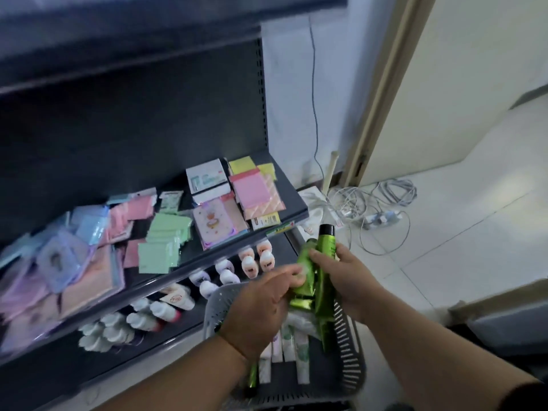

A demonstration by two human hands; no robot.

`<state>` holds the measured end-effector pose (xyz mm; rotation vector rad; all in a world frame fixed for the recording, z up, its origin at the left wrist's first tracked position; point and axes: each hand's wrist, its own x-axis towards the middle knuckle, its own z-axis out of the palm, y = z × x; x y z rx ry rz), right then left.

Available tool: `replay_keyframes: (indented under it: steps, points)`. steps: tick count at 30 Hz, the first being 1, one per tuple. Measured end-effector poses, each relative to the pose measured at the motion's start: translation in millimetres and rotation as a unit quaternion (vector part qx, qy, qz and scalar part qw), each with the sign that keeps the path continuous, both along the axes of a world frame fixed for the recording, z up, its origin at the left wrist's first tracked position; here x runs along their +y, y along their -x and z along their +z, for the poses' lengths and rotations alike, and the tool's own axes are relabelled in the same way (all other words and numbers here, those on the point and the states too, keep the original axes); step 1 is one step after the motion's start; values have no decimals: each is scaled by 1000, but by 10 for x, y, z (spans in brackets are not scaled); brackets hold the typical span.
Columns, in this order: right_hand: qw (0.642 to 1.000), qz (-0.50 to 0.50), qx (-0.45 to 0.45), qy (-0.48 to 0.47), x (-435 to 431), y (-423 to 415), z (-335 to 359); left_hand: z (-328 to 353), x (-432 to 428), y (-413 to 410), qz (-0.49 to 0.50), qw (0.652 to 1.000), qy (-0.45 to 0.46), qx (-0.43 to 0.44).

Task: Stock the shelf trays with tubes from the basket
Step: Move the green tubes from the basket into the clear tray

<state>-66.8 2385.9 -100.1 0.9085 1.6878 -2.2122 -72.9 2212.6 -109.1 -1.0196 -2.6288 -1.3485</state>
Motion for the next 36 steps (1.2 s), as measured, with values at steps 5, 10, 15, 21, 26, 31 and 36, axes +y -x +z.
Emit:
replay_keyframes:
  steps: [5, 10, 15, 21, 26, 31, 36]
  points:
    - [996, 27, 86, 26, -38, 134, 818, 783, -89, -72, -19, 995, 67, -67]
    - [987, 56, 147, 8, -296, 160, 1447, 1464, -195, -206, 141, 969, -54, -197]
    - [975, 120, 184, -39, -660, 112, 1907, 1926, -453, -182, 218, 944, -93, -228]
    - [968, 163, 189, -28, -1151, 2, 2338, 2298, -1062, -253, 240, 939, -106, -221]
    - [965, 204, 163, 20, -1741, -80, 2729, 2598, -1844, -362, 282, 931, -128, -192]
    - [946, 273, 177, 11, -2497, -156, 3036, 2883, -2850, -469, 344, 925, -95, -129]
    - [933, 292, 201, -53, -3283, -260, 3277, 3168, -3707, -642, 381, 922, -52, -52]
